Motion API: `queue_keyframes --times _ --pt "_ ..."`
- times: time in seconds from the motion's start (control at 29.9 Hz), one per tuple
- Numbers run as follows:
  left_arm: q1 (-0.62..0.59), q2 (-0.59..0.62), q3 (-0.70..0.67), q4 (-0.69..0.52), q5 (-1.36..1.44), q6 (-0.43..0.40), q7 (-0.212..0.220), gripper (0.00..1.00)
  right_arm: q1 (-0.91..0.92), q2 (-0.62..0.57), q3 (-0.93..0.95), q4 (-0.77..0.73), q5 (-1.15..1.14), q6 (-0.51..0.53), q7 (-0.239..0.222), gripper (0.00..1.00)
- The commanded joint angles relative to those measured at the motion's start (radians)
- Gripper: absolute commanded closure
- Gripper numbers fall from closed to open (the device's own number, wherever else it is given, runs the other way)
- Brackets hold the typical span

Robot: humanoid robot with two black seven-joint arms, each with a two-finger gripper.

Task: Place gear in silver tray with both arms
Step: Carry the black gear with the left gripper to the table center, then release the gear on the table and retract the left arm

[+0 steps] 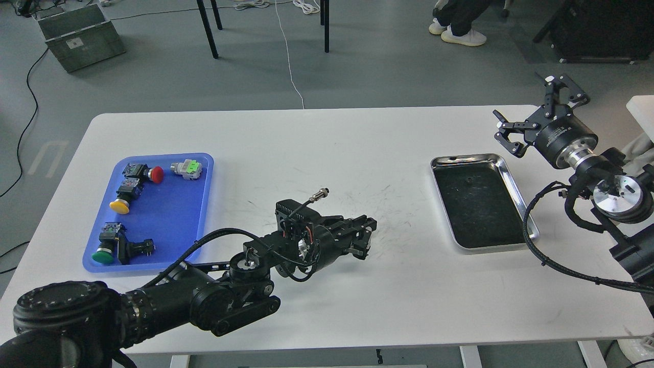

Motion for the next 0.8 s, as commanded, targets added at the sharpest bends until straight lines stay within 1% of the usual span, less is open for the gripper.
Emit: queue_keyframes --times 0.0,0.13,0.23,0.27,0.3,0.4,0.43,0.5,0.53,0.57,0.7,0.77 --pt "0.002 0.0 -0.001 -0.002 -0.001 0.0 0.0 0.82 0.0 0.002 0.0 -0.001 0.0 0.0 0.0 0.06" --pt "0.002 0.0 -0.001 -0.002 -0.001 0.0 0.0 0.72 0.0 0.005 0.0 -0.001 -0.001 0.0 0.0 0.06" --pt "0.005 0.0 -0.001 -0.002 -0.003 0.0 0.0 0.67 0.0 0.005 0.0 -0.001 -0.001 -0.001 0.0 0.06" --pt "0.011 0.0 -0.001 -0.002 -0.003 0.001 -0.001 0.63 0.0 0.005 0.0 -0.001 -0.001 -0.003 0.0 0.06" --pt "0.013 0.0 0.0 -0.002 -0.004 0.001 -0.001 0.57 0.0 0.005 0.0 -0.001 -0.001 -0.003 0.0 0.06" --pt "0.013 0.0 -0.001 -0.002 -0.008 0.018 -0.003 0.47 0.0 0.005 -0.002 -0.001 -0.001 -0.003 0.0 0.06" --pt "0.013 0.0 -0.001 -0.002 -0.009 0.026 -0.003 0.42 0.0 0.005 0.0 -0.001 -0.001 -0.003 0.0 0.06" --pt "0.013 0.0 -0.001 -0.002 -0.012 0.039 -0.003 0.28 0.0 0.005 -0.002 -0.001 -0.001 -0.003 0.0 0.06" --pt "0.013 0.0 -0.001 -0.003 -0.014 0.046 -0.004 0.19 0.0 0.005 -0.002 -0.001 -0.001 -0.003 0.0 0.06" --pt "0.013 0.0 -0.001 -0.003 -0.015 0.05 -0.006 0.13 0.001 0.006 -0.002 -0.001 -0.001 -0.003 0.0 0.06" --pt "0.01 0.0 -0.012 -0.003 -0.027 0.07 -0.004 0.03 0.004 0.005 -0.002 -0.001 -0.001 -0.003 0.0 0.06" --pt "0.002 0.0 -0.024 -0.002 -0.046 0.072 -0.004 0.02 0.006 0.003 -0.002 -0.001 -0.001 -0.005 0.0 0.06"
